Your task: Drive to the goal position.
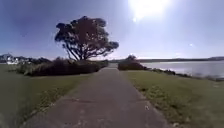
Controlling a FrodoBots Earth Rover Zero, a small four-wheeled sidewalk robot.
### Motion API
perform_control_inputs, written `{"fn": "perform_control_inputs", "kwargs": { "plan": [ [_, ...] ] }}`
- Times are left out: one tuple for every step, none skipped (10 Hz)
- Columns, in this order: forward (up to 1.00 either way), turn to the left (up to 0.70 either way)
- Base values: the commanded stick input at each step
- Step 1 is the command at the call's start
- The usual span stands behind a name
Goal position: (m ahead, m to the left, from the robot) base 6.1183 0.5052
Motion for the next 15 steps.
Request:
{"fn": "perform_control_inputs", "kwargs": {
  "plan": [
    [1.0,0.0],
    [1.0,0.0],
    [1.0,0.0],
    [1.0,0.0],
    [1.0,0.0],
    [1.0,0.0],
    [1.0,0.0],
    [1.0,0.0],
    [1.0,0.0],
    [1.0,0.0],
    [1.0,0.0],
    [1.0,0.0],
    [1.0,0.0],
    [1.0,0.0],
    [1.0,0.0]
  ]
}}
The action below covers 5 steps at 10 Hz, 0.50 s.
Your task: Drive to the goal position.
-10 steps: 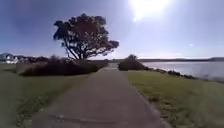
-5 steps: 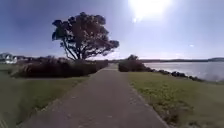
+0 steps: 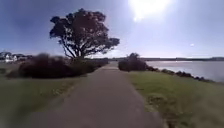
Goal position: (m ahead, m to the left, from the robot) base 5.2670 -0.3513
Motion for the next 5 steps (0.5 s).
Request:
{"fn": "perform_control_inputs", "kwargs": {
  "plan": [
    [1.0,0.0],
    [1.0,0.0],
    [1.0,0.0],
    [1.0,0.0],
    [1.0,0.0]
  ]
}}
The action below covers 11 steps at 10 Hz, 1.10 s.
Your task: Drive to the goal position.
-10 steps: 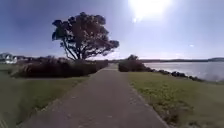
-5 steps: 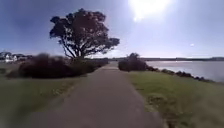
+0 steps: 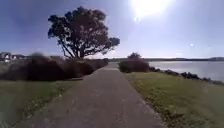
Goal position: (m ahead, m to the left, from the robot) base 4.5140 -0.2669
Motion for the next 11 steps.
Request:
{"fn": "perform_control_inputs", "kwargs": {
  "plan": [
    [1.0,0.0],
    [1.0,0.0],
    [1.0,0.0],
    [1.0,0.0],
    [1.0,0.0],
    [1.0,0.0],
    [1.0,0.0],
    [1.0,0.0],
    [0.85,0.0],
    [0.85,0.0],
    [0.85,0.0]
  ]
}}
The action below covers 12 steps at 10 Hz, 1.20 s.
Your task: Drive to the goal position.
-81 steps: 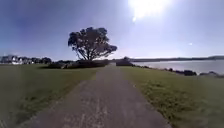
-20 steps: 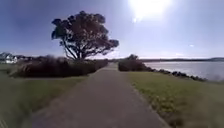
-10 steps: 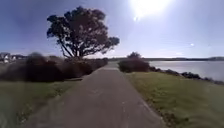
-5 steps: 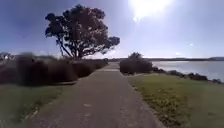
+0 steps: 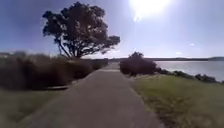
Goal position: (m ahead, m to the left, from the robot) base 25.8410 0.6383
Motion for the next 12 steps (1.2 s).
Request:
{"fn": "perform_control_inputs", "kwargs": {
  "plan": [
    [0.85,0.0],
    [0.8,0.0],
    [0.7,0.0],
    [0.7,0.0],
    [0.7,0.0],
    [0.7,0.0],
    [0.7,0.0],
    [0.7,0.0],
    [0.7,0.0],
    [0.7,0.0],
    [0.7,0.0],
    [0.7,0.0]
  ]
}}
